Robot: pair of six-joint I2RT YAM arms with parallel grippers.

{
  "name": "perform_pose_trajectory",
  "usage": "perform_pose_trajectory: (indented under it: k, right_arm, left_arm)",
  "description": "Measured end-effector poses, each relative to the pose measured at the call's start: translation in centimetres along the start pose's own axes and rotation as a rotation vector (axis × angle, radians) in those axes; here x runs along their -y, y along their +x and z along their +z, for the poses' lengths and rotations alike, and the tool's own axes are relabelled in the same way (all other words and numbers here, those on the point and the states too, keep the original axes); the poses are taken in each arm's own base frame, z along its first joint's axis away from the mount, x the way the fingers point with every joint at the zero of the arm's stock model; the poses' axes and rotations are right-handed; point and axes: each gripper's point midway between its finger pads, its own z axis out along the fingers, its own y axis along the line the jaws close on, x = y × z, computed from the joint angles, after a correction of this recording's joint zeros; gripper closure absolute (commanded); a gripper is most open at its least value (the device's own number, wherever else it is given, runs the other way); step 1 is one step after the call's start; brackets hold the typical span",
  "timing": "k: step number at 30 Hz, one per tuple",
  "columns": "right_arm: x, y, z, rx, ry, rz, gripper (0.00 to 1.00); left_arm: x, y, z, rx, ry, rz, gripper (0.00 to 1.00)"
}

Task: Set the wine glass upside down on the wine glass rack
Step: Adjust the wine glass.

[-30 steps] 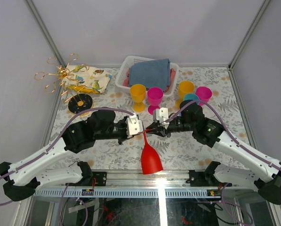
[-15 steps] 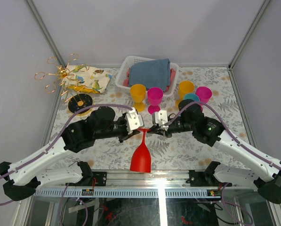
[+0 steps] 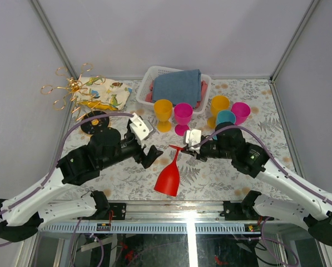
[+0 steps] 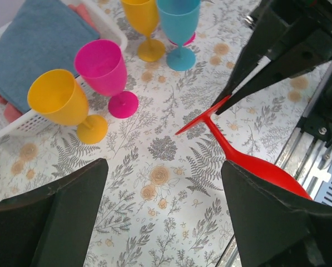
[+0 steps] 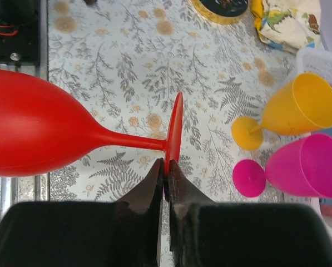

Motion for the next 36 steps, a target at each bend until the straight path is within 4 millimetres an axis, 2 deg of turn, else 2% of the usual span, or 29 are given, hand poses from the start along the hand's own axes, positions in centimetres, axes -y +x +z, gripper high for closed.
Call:
perform_pose_trajectory:
  k: [3, 8, 12, 24, 28, 32, 36]
  right_arm:
    - [0.3, 0.9, -0.2, -0.015, 0.041, 0.014, 1.0]
    - [0.6, 2.0, -0.3, -0.037, 0.088, 0.033, 1.0]
    - [1.2, 1.9, -0.4, -0.037, 0.118, 0.034, 1.0]
    - [2.6, 1.8, -0.2, -0.047, 0.179, 0.033, 1.0]
    - [3.1, 2.1, 0.0, -0.059, 0.198, 0.017, 1.0]
    - [4.1, 1.0, 0.2, -0.013, 0.229, -0.058, 1.0]
    - [4.8, 0.9, 0.3, 0.001, 0.259, -0.103, 1.0]
  left_arm:
    - [-0.9, 0.1, -0.5, 0.014, -0.059, -0.044, 0.13]
    - [-1.9, 0.2, -1.7, 0.042, -0.135, -0.116, 0.13]
    - [-2.1, 0.0, -2.2, 0.064, -0.154, -0.164, 0.14]
    - [-1.5, 2.2, -2.0, 0.043, -0.157, -0.299, 0.14]
    - [-1.4, 2.2, -1.9, 0.046, -0.157, -0.331, 0.14]
    - [-1.2, 2.3, -1.6, 0.037, -0.157, -0.357, 0.15]
    - [-1.1, 2.4, -1.2, 0.035, -0.156, -0.378, 0.15]
